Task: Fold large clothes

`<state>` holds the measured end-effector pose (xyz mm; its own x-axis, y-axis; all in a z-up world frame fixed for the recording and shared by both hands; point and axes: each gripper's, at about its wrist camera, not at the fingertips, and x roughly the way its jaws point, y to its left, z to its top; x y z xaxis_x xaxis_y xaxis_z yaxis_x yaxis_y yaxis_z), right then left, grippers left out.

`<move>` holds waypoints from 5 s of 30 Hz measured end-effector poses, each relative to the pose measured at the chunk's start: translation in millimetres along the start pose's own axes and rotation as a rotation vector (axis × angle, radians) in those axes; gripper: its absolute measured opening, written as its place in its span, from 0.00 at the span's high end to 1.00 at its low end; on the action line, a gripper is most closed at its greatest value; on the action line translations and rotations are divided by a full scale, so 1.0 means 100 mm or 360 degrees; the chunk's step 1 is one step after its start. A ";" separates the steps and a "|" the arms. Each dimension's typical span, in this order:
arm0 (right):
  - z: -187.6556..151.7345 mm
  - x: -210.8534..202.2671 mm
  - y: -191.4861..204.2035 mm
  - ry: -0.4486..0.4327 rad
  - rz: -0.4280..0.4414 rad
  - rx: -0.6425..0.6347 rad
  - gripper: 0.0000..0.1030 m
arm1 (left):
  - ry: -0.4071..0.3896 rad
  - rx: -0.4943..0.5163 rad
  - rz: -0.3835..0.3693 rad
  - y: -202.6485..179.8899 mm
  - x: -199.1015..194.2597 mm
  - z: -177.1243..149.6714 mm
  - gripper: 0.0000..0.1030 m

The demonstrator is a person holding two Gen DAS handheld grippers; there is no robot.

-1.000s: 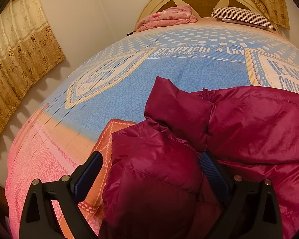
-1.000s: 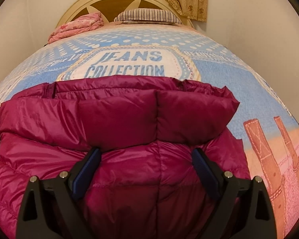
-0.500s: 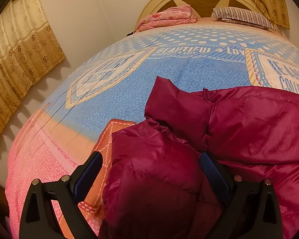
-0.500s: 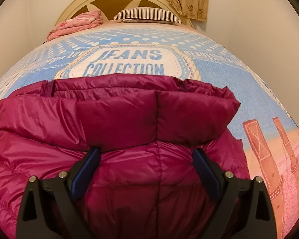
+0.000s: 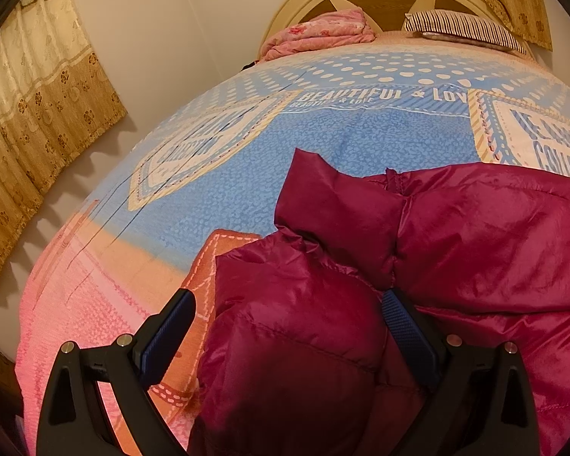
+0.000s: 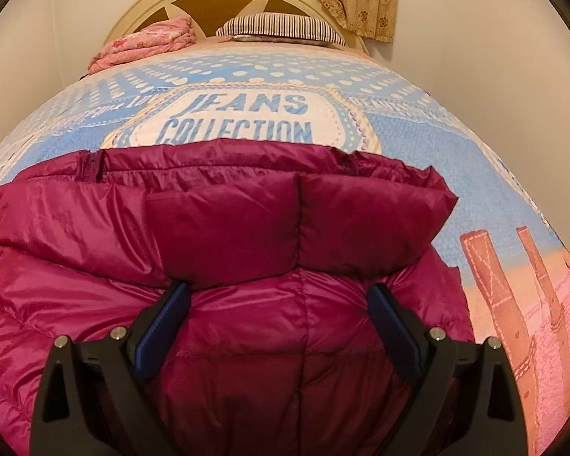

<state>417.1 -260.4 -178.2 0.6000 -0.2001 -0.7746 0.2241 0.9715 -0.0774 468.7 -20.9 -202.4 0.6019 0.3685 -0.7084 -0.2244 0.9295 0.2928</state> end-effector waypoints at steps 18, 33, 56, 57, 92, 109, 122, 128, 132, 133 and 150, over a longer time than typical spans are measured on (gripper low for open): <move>-0.21 -0.39 0.58 -0.0117 0.0098 -0.0118 0.06 | -0.0126 0.0025 -0.0089 -0.20 -0.40 -0.23 0.04; -0.19 -0.46 0.41 -0.0070 0.0208 -0.0064 0.14 | -0.0045 -0.0029 -0.0187 -0.04 -0.48 -0.11 0.03; 0.23 0.09 -0.35 0.0068 0.0057 0.0138 0.12 | 0.0065 -0.0110 -0.0226 0.05 -0.22 0.24 0.01; 0.20 -0.06 -0.35 0.0026 0.0039 0.0134 0.13 | 0.0002 -0.0144 -0.0245 0.25 -0.39 0.17 0.01; -1.05 -0.91 0.42 -0.0079 0.0120 -0.0246 0.00 | 0.0017 -0.0380 -0.0677 1.14 -1.06 -1.13 0.92; -1.25 -1.39 1.16 -0.0146 0.0395 -0.0435 0.02 | -0.0461 -0.0256 -0.0453 1.74 -1.97 -0.84 0.94; -1.15 -1.21 -0.96 -0.0113 0.0066 0.0103 0.02 | -0.0736 0.0342 -0.0592 0.02 -2.67 -0.96 0.94; -1.32 -1.09 -1.70 -0.0044 -0.0110 0.0235 0.02 | -0.0687 0.0736 -0.0655 -0.83 -2.61 -1.45 0.94; -1.36 -1.05 -2.03 -0.0024 -0.0134 0.0342 0.02 | -0.0632 0.0845 -0.0610 -1.10 -2.44 -1.69 0.94; -1.37 -1.04 -2.04 -0.0018 -0.0123 0.0355 0.02 | -0.0635 0.0848 -0.0596 -1.12 -2.42 -1.70 0.93; -1.40 -0.99 -2.05 0.0009 -0.0074 0.0337 0.02 | -0.0791 0.0766 -0.0690 -0.22 -3.00 -1.90 0.29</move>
<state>204.7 -421.9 -173.4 0.5813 -0.2427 -0.7767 0.4081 0.9127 0.0202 147.5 -148.2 -118.4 0.8549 -0.1780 -0.4874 0.3920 0.8369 0.3820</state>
